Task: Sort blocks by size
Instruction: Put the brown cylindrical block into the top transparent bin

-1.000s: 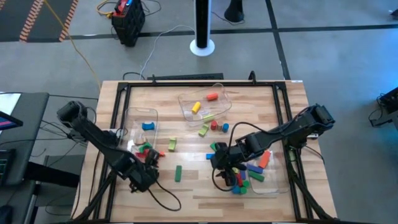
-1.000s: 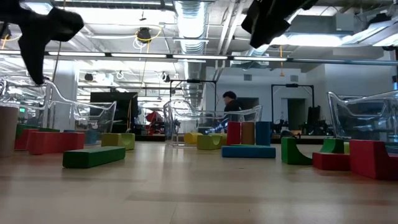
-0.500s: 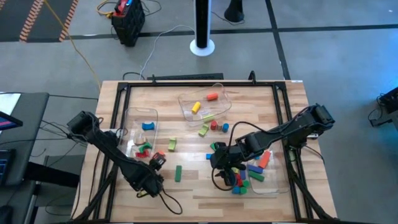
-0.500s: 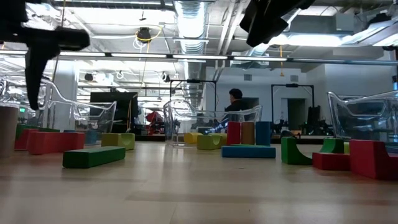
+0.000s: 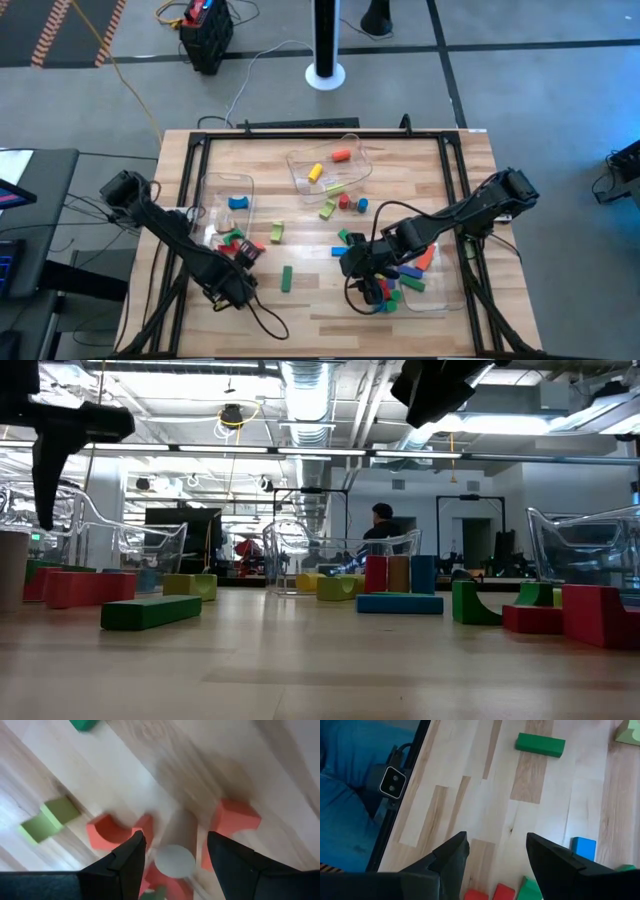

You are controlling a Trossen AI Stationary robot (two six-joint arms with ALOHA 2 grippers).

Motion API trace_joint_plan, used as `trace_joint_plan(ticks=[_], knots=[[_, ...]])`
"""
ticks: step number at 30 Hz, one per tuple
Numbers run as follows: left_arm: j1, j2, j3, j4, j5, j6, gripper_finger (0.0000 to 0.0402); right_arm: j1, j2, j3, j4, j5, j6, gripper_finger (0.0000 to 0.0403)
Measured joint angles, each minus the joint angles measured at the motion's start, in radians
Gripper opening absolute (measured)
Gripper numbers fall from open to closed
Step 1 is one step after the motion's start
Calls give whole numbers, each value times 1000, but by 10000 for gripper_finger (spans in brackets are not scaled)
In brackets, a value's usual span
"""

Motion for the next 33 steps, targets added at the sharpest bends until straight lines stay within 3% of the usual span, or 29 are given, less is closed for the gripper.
trace_joint_plan(ticks=[9,22,33], knots=[[27,-1,-62,37,41,3,203,-7,0,0,3,1,1,234],[41,-2,-72,43,40,-2,145,-6,0,0,5,1,0,234],[67,-2,-68,52,33,-3,136,-5,0,0,6,1,0,234]])
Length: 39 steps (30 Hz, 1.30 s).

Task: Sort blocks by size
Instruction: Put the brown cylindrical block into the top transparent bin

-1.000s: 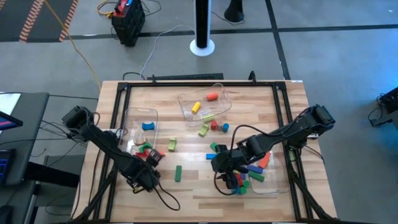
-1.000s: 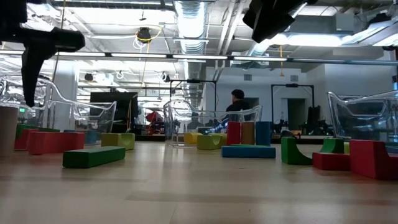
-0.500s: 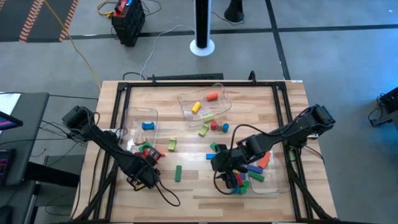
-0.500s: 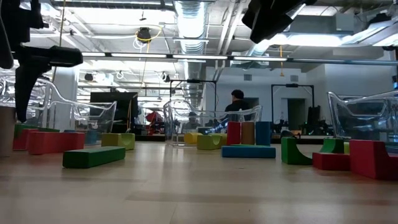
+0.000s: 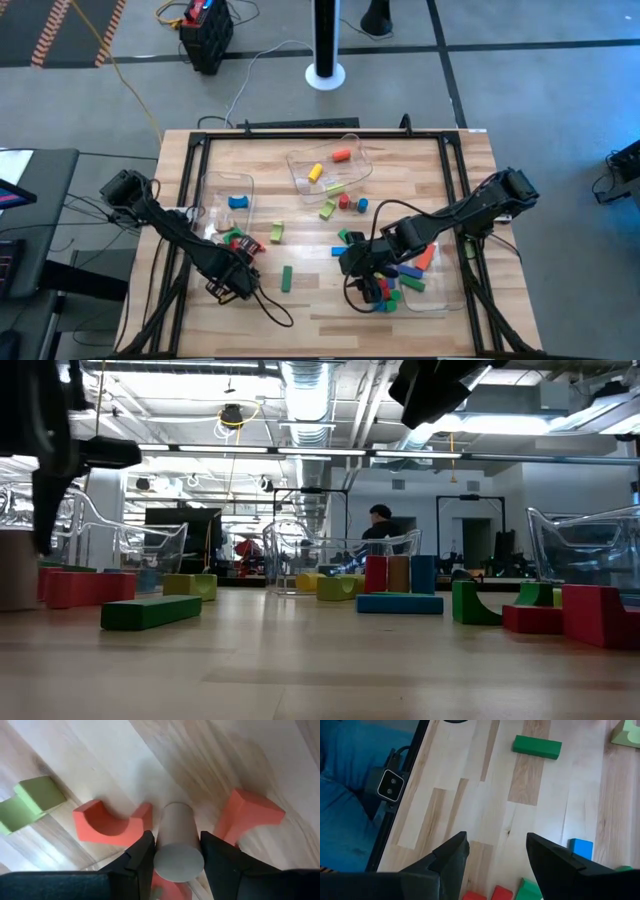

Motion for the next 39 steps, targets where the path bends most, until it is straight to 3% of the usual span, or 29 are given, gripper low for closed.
trace_joint_plan(ticks=[8,18,23,31,39], knots=[[3,-45,74,15,-148,-9,136,0,0,0,-15,34,-24,234],[23,-338,87,244,-352,-16,135,14,0,0,25,177,-122,234],[33,-405,87,438,-362,58,134,36,0,0,127,323,-231,234],[81,-406,87,601,-311,131,134,94,0,0,305,732,-483,234],[136,-406,87,748,-186,151,134,127,0,0,508,840,-696,234]])
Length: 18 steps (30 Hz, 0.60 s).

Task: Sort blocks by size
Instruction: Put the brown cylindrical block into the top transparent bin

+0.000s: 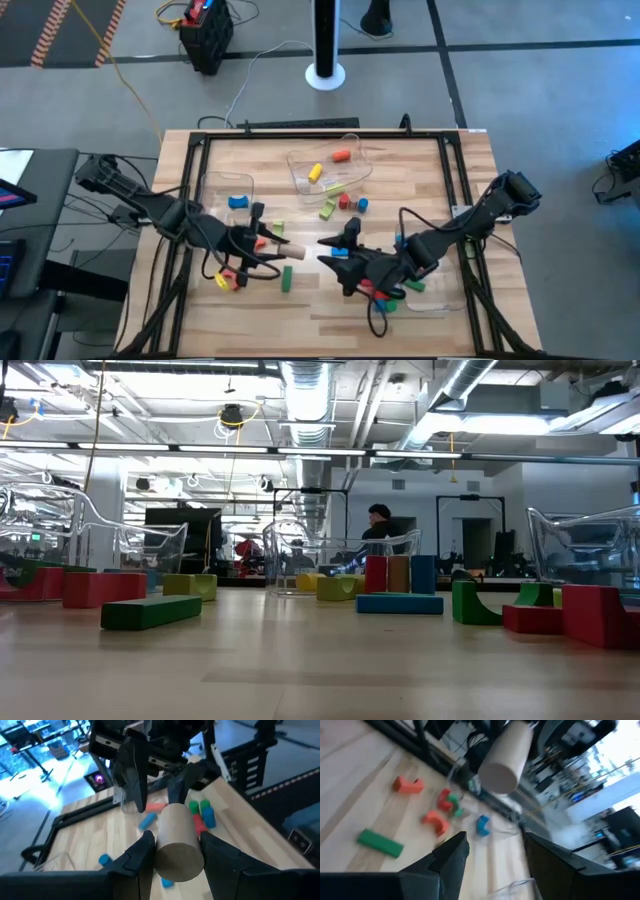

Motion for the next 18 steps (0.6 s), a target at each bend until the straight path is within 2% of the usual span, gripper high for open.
trace_joint_plan(ticks=[7,18], knots=[[27,3,0,37,58,-5,134,5,0,0,89,27,-85,234],[46,17,-1,124,90,19,134,1,-1,0,166,24,-143,234]])
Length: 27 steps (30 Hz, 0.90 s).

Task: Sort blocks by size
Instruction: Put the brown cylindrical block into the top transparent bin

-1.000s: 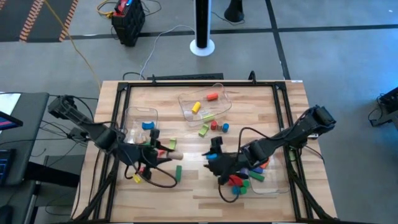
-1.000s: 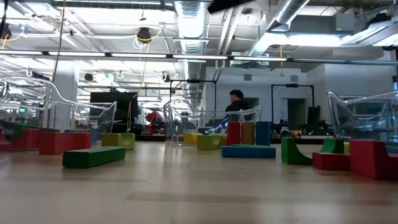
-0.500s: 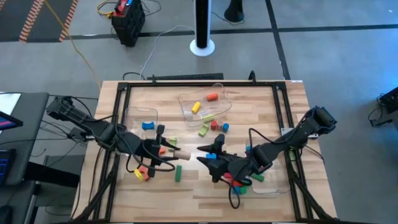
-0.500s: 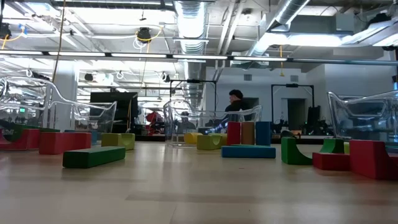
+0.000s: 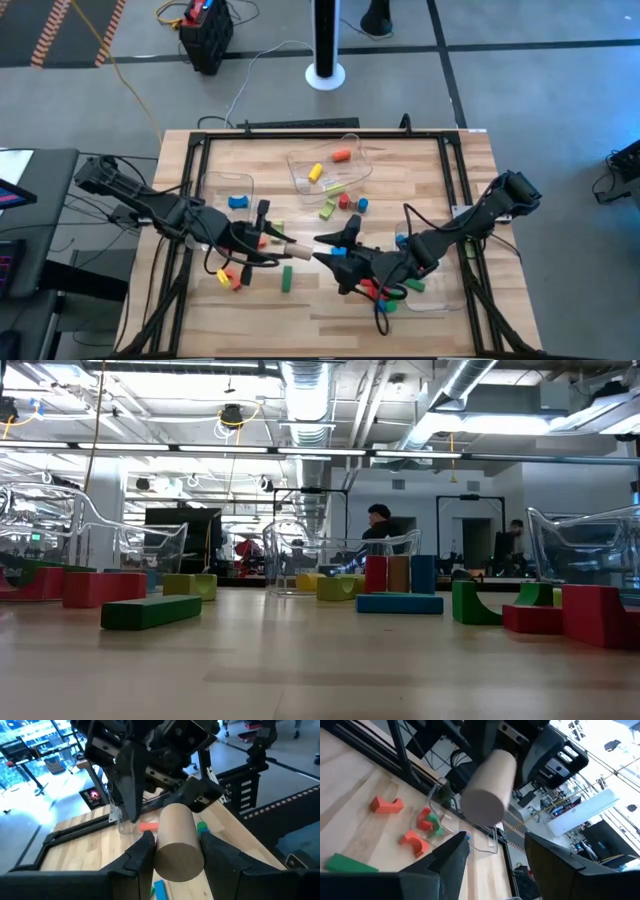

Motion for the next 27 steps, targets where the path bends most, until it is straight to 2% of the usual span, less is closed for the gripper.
trace_joint_plan(ticks=[11,19,23,27], knots=[[23,26,0,53,33,18,134,-9,0,0,45,-8,-11,234],[37,67,0,121,17,52,134,-19,1,0,53,-42,6,234],[38,65,0,132,-36,71,134,-18,1,0,66,-4,12,234],[39,66,0,137,-42,78,134,-18,1,0,90,23,12,234]])
